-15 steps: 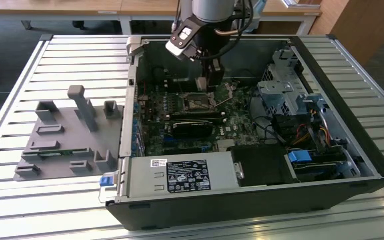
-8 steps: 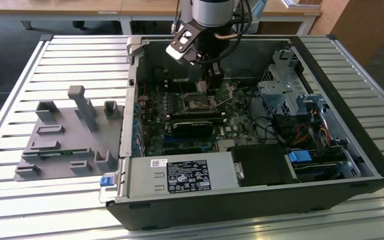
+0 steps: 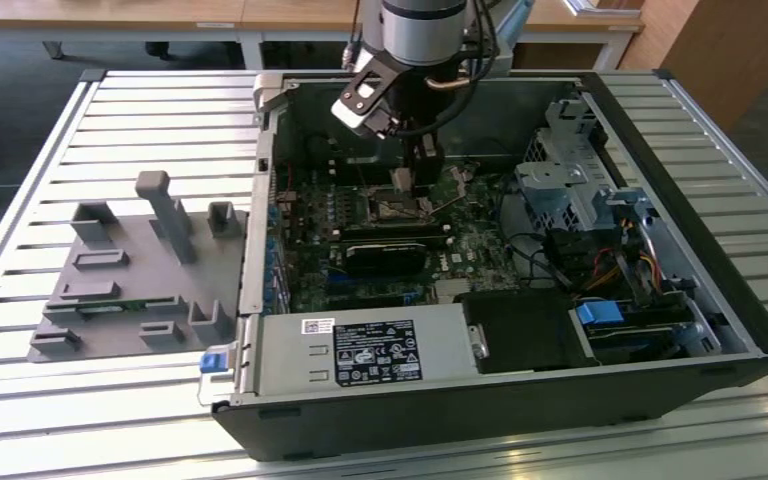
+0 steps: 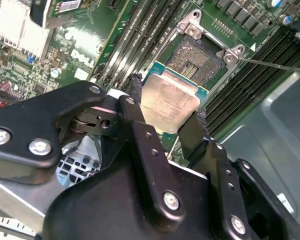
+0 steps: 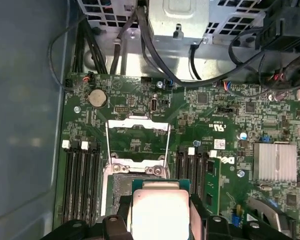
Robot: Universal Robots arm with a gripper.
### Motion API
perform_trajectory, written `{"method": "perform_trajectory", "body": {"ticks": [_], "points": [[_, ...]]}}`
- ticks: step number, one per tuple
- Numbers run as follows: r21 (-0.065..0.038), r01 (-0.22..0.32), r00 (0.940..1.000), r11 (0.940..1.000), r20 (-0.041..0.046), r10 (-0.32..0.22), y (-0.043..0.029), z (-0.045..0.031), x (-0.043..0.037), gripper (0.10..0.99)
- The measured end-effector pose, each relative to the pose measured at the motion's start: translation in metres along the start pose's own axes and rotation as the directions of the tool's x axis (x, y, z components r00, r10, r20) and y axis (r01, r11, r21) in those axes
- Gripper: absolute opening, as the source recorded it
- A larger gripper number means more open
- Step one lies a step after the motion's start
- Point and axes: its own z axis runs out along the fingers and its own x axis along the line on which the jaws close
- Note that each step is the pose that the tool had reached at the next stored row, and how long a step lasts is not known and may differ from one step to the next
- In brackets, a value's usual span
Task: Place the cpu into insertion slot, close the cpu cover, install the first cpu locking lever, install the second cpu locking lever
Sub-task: 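Place the cpu into insertion slot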
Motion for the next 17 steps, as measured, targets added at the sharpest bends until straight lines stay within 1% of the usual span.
{"method": "perform_trajectory", "body": {"ticks": [5, 10, 17], "points": [[0.0, -0.026, 0.9997, 0.9997, 0.0019, 0.026, -0.0013, 0.0088, 0.005, 0.541], [0.0, -0.027, 0.9996, 0.9996, 0.0021, 0.027, -0.0026, 0.0155, 0.0067, 0.541], [0.0, -0.027, 0.9996, 0.9996, 0.0021, 0.027, -0.0049, 0.0224, 0.0083, 0.541]]}}
